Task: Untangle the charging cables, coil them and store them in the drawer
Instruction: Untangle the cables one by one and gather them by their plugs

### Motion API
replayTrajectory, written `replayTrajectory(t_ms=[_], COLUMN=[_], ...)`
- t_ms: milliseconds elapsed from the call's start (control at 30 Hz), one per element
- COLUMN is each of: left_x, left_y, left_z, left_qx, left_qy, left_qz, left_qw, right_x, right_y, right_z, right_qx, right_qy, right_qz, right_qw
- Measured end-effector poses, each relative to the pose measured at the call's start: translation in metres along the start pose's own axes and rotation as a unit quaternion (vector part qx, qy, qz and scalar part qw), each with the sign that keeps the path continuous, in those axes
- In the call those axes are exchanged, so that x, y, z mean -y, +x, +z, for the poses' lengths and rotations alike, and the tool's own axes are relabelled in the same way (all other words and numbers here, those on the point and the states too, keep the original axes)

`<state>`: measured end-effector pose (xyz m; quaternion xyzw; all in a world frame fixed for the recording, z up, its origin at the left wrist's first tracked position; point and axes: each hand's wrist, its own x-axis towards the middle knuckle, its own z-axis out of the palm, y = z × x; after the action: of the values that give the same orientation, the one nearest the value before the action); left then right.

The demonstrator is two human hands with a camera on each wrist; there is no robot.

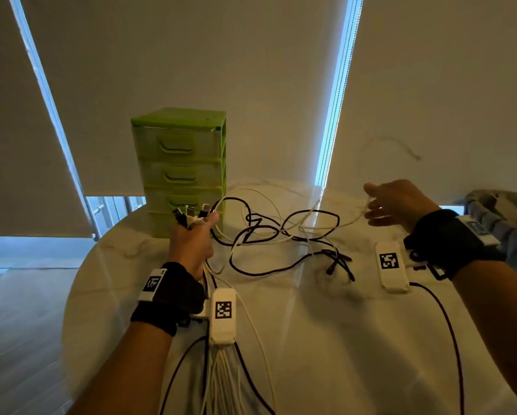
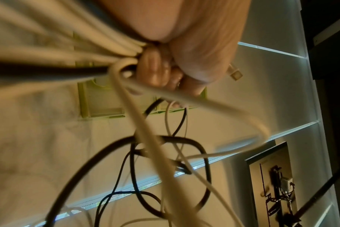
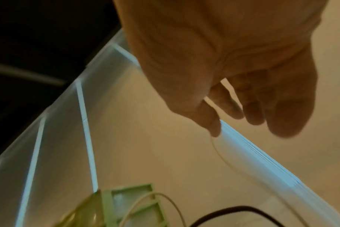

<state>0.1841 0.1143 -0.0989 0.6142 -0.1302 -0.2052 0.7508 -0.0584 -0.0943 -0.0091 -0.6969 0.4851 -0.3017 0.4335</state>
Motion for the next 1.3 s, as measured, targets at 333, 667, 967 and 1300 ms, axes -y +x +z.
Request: replayTrajectory(t_ms=[333, 667, 967, 1300], left_x=[-0.005, -0.002, 0.007, 0.007], left_y=[-0.007, -0.005, 0.019, 0.012], left_z=[-0.001, -0.005, -0.013, -0.008], left_qx=[0.094, 0.139, 0.065, 0.012], left_qy=[0.011, 0.055, 0.051, 0.071], left_qz=[0.048, 0.131, 0.052, 0.018], left_qw=[0.994, 0.980, 0.995, 0.997], right_x=[0.061, 0.081, 0.113, 0.147], right_y=[-0.029, 0.021, 0.037, 0.029], right_z=[0.060, 0.147, 0.076, 0.019], right_qx=[0.009, 0.335, 0.007, -0.052], right_qy=[-0.244, -0.429, -0.197, -0.215], right_qz=[-0.304, -0.244, -0.348, -0.461], right_qw=[0.921, 0.802, 0.916, 0.859])
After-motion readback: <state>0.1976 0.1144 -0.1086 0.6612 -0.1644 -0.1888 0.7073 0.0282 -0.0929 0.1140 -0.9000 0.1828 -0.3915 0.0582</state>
